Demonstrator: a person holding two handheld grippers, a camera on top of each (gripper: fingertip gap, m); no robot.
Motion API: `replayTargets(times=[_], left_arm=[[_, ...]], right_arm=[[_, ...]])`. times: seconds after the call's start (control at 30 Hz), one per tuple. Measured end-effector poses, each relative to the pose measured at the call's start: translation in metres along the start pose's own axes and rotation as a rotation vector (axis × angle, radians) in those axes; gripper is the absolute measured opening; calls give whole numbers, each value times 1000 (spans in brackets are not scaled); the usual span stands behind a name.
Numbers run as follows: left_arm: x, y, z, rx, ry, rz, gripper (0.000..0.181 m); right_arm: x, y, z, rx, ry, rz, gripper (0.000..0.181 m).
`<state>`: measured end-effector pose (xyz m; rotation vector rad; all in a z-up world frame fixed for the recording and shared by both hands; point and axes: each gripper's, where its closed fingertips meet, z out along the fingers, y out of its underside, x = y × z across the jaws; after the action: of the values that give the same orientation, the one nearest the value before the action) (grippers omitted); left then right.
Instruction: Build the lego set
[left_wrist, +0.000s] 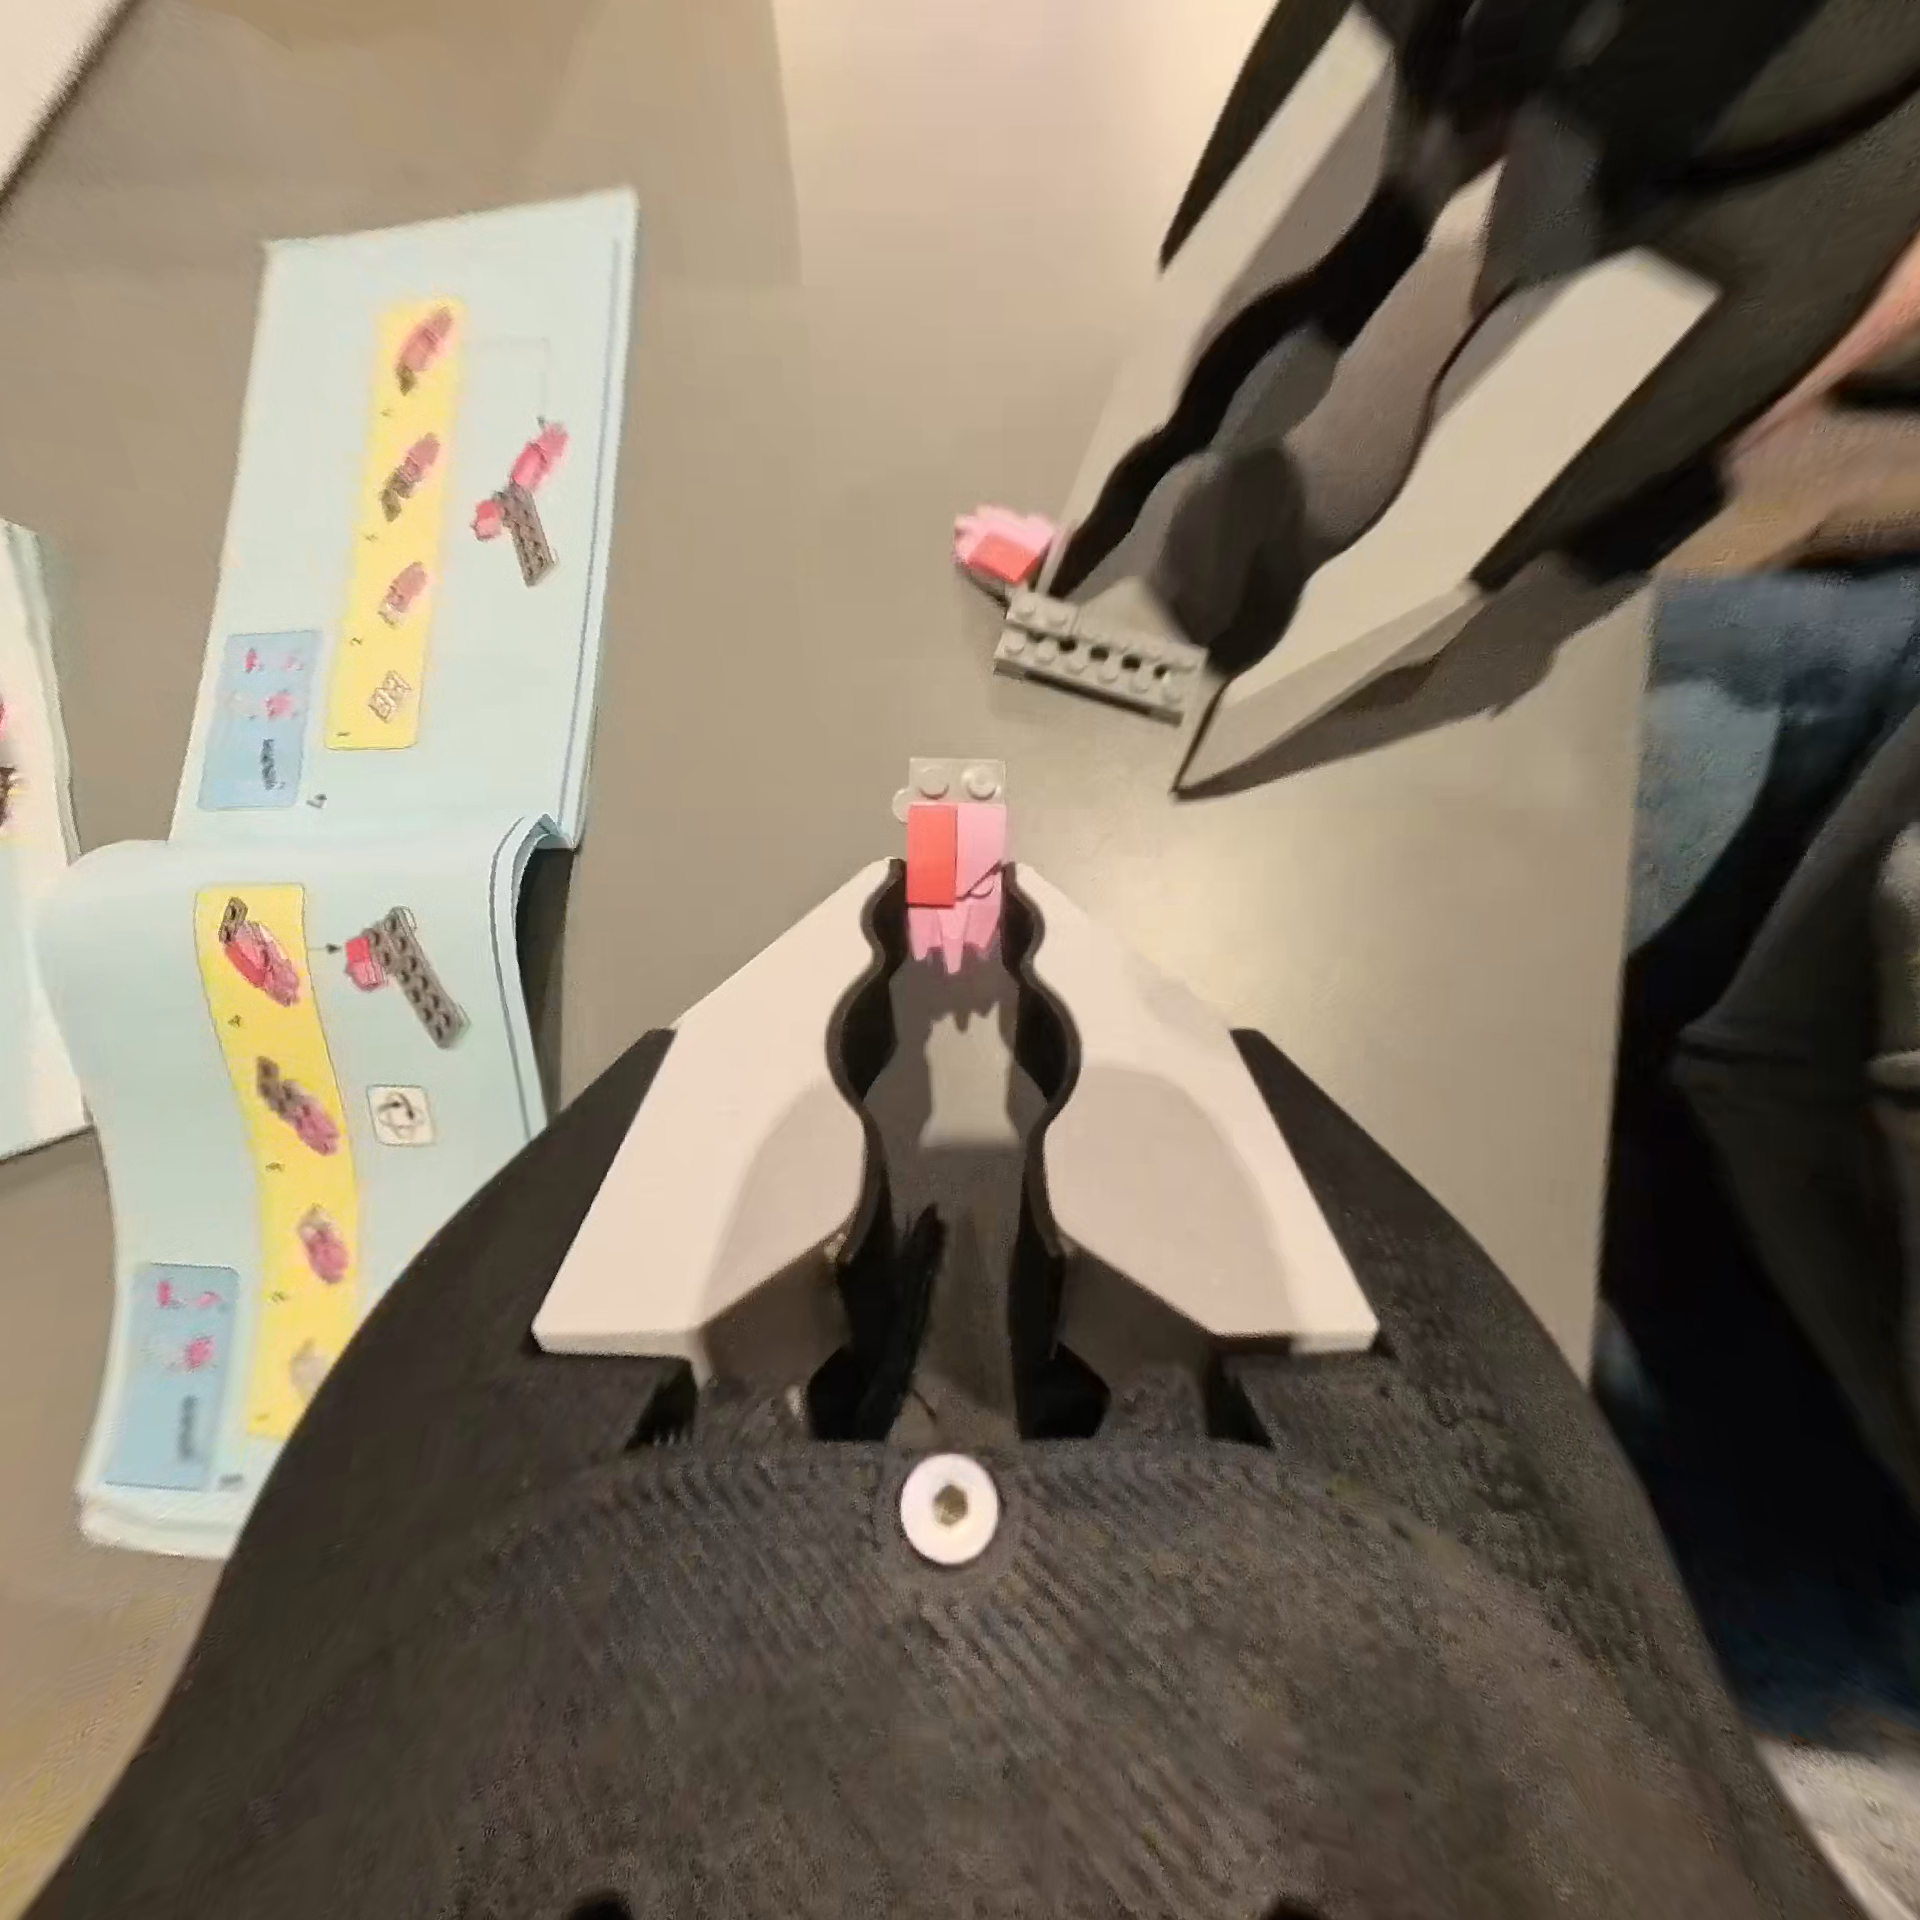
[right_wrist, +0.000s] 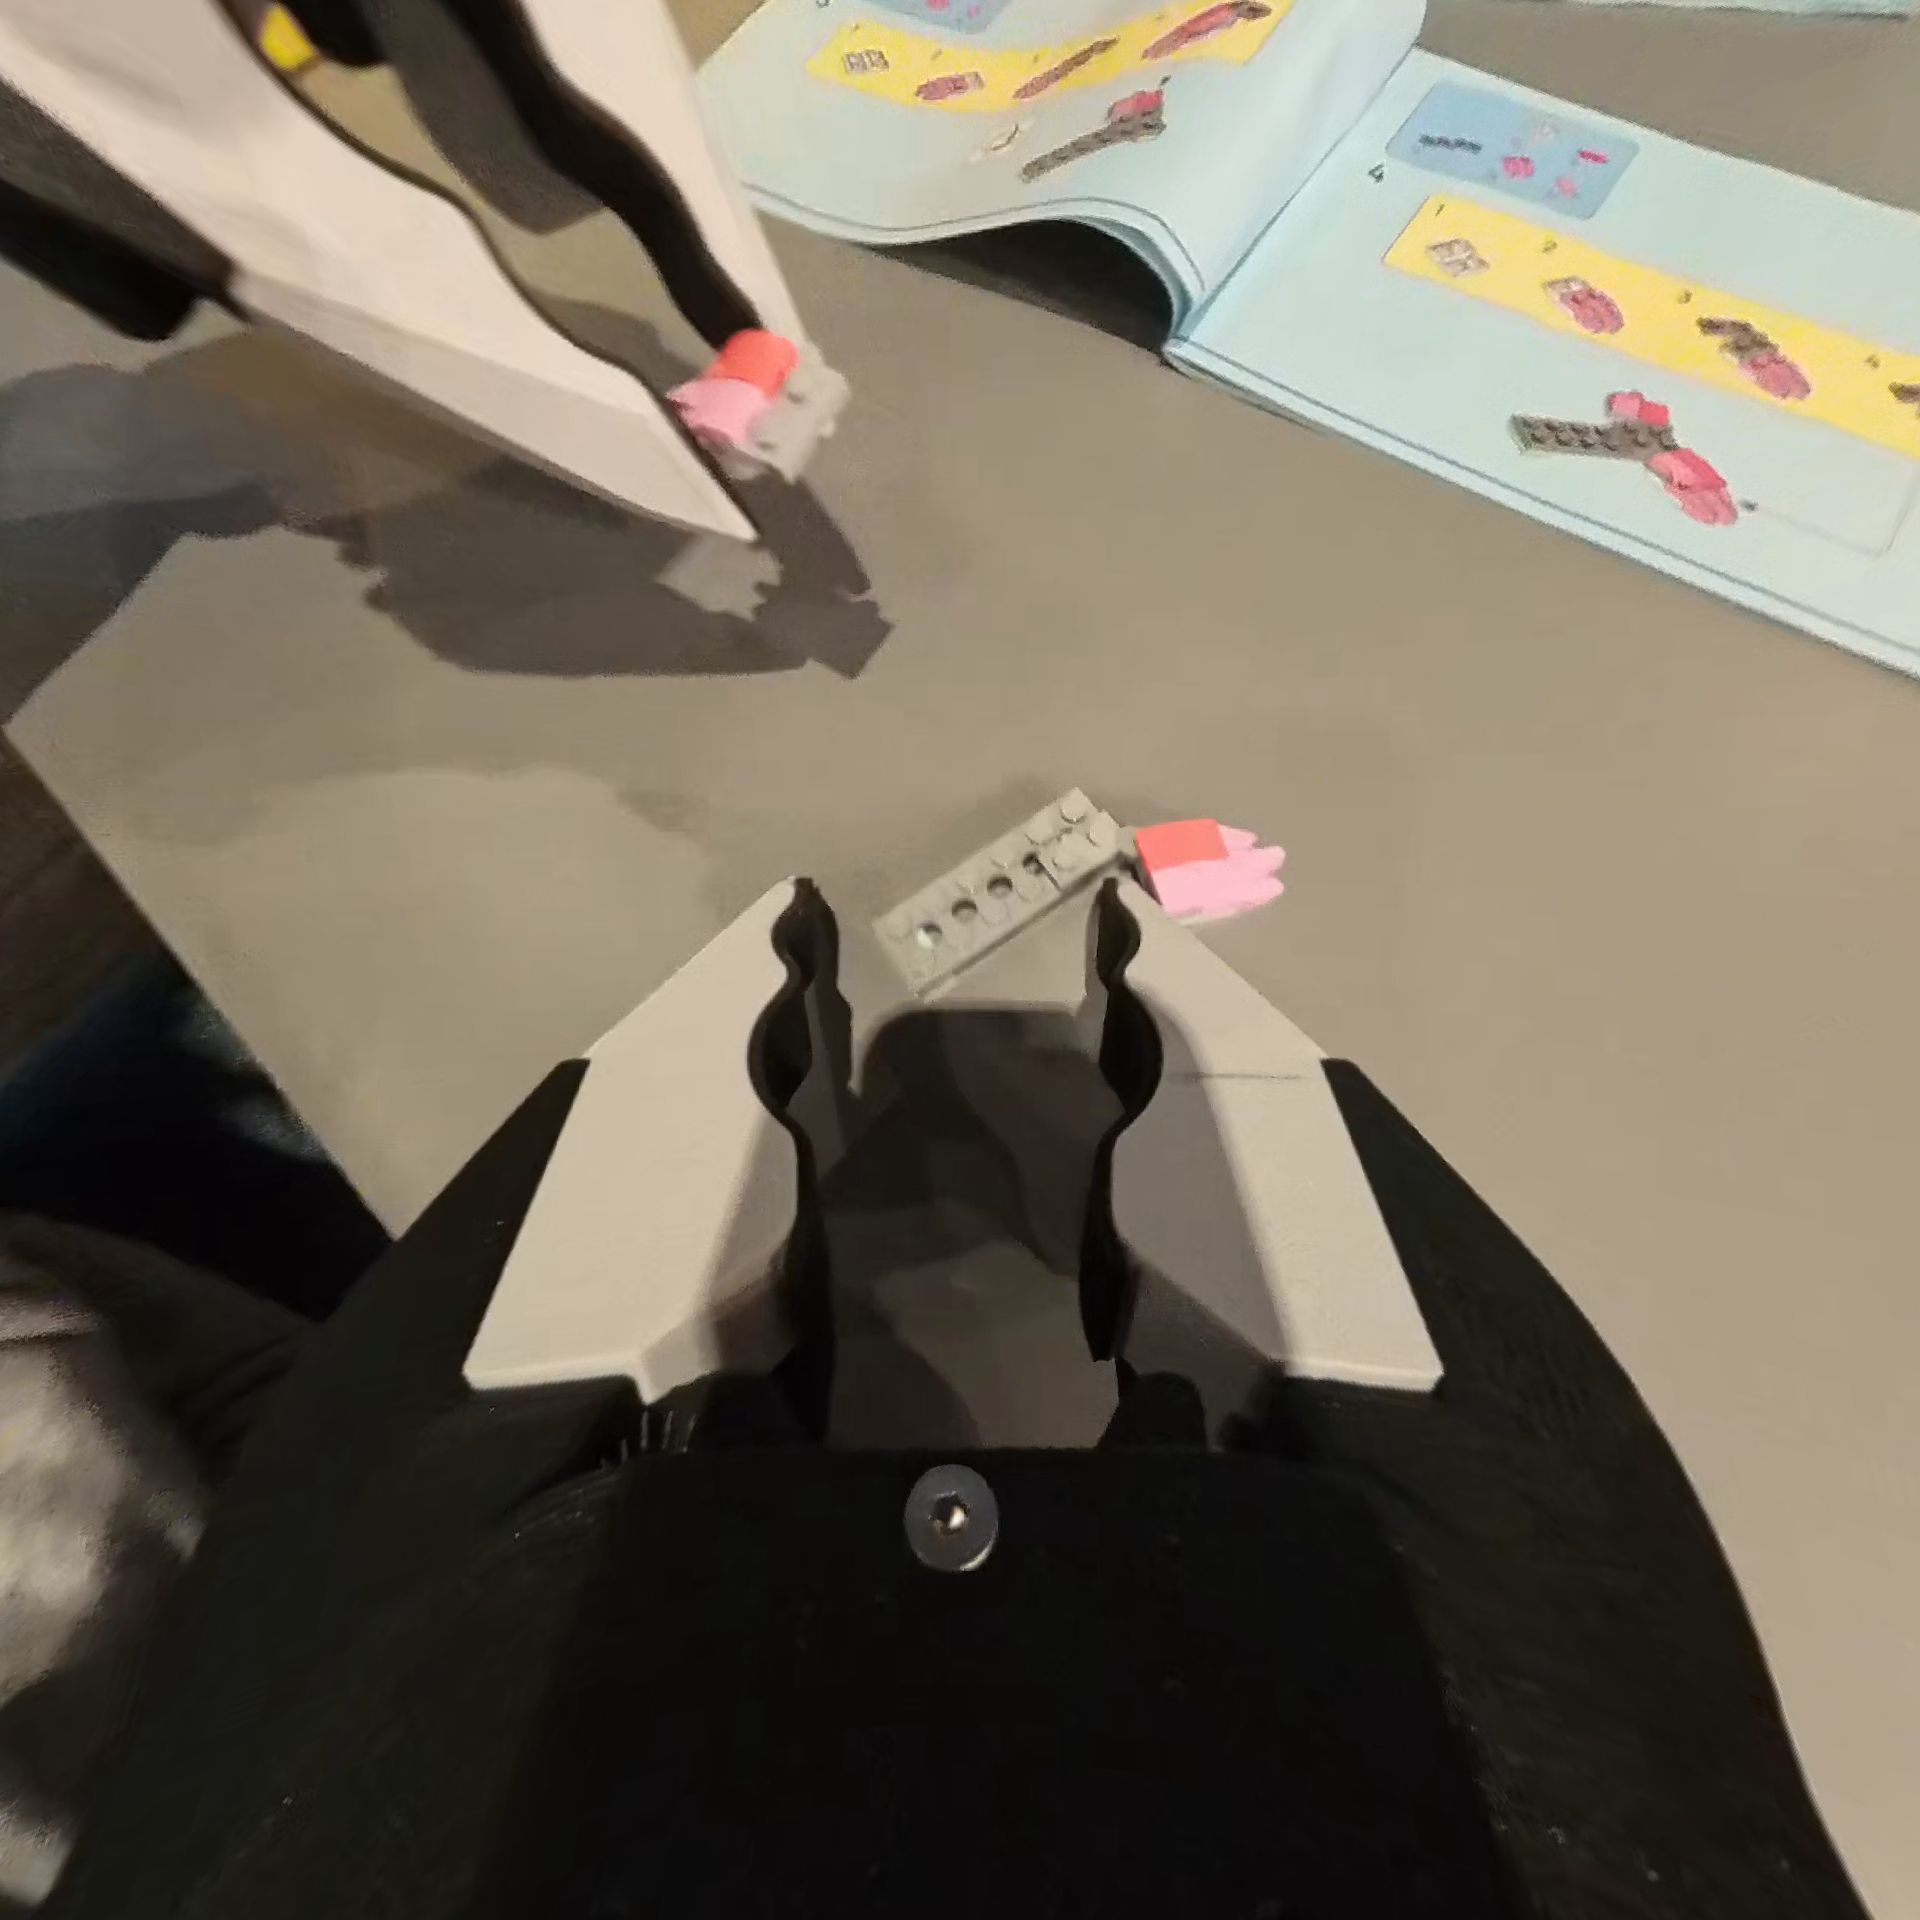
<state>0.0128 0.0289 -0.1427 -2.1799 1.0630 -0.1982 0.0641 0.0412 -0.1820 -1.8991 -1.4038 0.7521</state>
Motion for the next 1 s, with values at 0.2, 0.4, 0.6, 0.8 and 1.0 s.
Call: replayTargets(times=[0.2, 0.4, 0.6, 0.8, 1.0], left_arm=[[8, -3, -20, 190, -64, -155, 16], [9, 6, -16, 163, -131, -206, 16], [16, 6, -5, 133, -173, -238, 16], [12, -2, 8, 164, -266, -272, 16], [1, -7, 15, 181, -376, -233, 16]], right_arm=[[3, -5, 10, -75, 38, -55, 45], [3, -4, 7, -87, 96, -32, 20], [4, -6, 6, -54, 130, -164, 14], [2, -33, -5, 140, 262, -436, 14], [-5, -50, -12, 281, 328, -493, 14]])
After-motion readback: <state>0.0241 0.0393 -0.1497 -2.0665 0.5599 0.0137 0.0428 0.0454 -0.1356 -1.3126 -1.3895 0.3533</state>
